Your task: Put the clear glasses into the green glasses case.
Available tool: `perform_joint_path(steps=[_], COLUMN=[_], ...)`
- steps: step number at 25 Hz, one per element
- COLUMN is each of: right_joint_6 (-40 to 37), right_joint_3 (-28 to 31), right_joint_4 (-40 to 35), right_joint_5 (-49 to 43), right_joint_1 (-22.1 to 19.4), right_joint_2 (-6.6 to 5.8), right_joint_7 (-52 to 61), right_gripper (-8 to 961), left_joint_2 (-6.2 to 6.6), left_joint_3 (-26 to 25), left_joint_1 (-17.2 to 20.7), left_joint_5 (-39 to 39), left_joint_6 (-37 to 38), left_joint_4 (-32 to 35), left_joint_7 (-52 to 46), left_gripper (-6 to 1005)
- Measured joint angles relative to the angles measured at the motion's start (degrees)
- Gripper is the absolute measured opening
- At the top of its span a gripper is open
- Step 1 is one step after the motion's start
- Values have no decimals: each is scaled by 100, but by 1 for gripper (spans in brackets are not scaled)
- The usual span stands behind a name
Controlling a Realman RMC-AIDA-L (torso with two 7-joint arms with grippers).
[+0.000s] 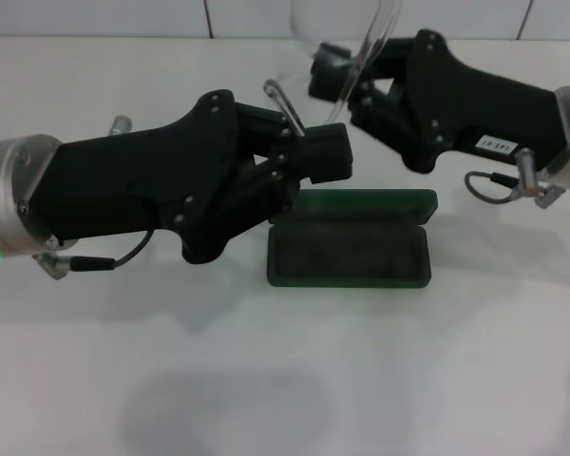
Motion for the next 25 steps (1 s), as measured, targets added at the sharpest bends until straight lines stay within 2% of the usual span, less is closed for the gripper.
perform_joint_path(steps=[9, 18, 25], right_joint_6=[5, 20, 18], right_joint_3=[-341, -250, -258], right_joint_4=[-178, -272, -307], right_joint_5=[-51, 366, 394], right_joint_1=[-3, -320, -341], right_joint_2=[-5, -10, -14], right_joint_7=[-17, -142, -150], right_gripper=[108, 108, 108], left_joint_2=[0, 0, 0], left_joint_3=[15, 14, 9], left_joint_1=[-6, 10, 6], left_joint_5=[-10, -77, -78], left_joint_6=[0, 9, 10], left_joint_4=[-89, -235, -235], left_joint_7=[24, 59, 62], left_gripper=[42, 42, 42])
